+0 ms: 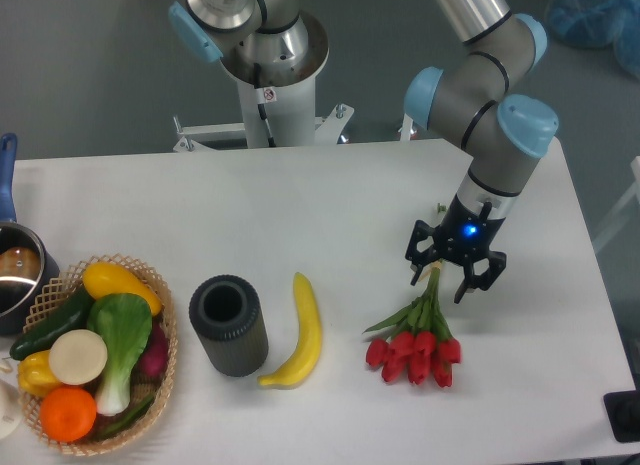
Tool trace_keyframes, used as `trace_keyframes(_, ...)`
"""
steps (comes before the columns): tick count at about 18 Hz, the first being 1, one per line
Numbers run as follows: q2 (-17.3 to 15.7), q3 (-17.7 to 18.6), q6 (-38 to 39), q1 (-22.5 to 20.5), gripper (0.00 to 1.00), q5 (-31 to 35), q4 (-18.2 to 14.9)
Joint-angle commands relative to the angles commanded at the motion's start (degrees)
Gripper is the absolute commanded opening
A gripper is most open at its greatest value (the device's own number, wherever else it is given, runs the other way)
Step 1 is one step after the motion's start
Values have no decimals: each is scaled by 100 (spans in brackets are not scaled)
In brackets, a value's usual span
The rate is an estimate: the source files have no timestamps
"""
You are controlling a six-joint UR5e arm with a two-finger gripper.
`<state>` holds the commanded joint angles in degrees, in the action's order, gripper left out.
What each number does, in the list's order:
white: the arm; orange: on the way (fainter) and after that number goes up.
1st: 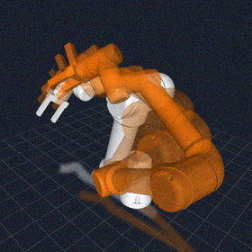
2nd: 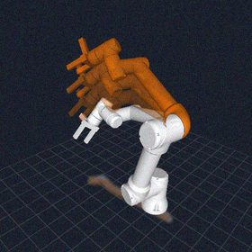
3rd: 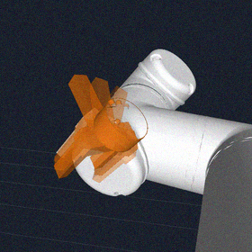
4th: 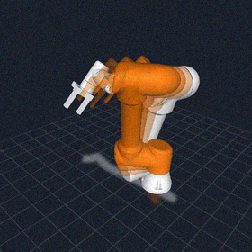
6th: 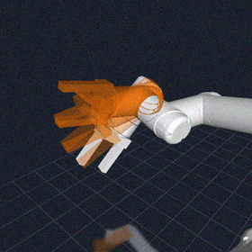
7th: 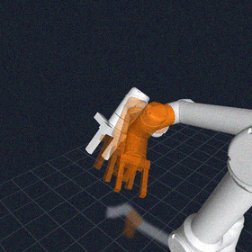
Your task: Place the flowers on the table
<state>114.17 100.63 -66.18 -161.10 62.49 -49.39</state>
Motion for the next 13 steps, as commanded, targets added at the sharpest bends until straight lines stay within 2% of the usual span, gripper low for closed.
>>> trace_keyframes(1, -35, 0, -9, 0, 98, 0, 0)
trace_keyframes(2, -79, -26, -9, -9, 100, 9, 0)
trace_keyframes(7, -202, -439, -9, -166, 100, -9, -9)
trace_keyframes(9, -386, -562, -9, -263, 100, 44, -26)
trace_keyframes(11, -492, -606, -70, -351, 100, 245, -53)
trace_keyframes(13, -667, -633, -498, -369, 100, 858, -219)
